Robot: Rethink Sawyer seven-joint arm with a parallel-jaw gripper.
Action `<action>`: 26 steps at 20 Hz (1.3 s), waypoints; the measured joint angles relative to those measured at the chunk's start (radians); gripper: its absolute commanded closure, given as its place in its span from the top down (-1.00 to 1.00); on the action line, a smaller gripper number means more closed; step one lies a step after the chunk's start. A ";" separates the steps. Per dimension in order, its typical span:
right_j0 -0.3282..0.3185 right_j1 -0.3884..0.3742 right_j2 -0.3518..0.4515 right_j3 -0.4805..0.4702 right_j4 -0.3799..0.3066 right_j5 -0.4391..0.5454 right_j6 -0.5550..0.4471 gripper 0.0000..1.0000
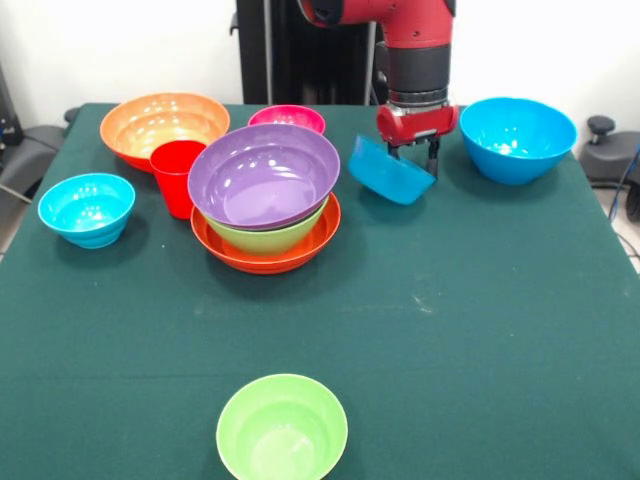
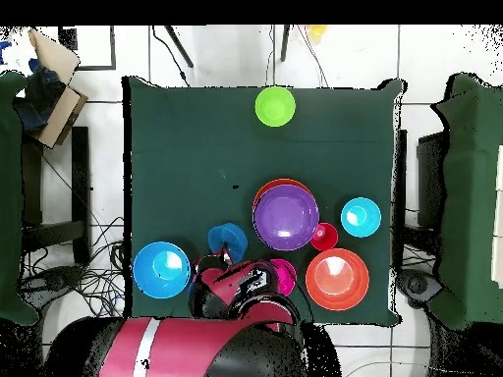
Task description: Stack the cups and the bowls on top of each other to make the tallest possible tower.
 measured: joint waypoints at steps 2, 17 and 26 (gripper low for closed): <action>0.001 0.001 -0.001 -0.001 -0.004 -0.001 0.000 1.00; 0.001 -0.010 -0.002 -0.001 -0.009 0.001 0.000 -1.00; 0.000 -0.041 -0.004 0.008 -0.009 0.010 0.000 -1.00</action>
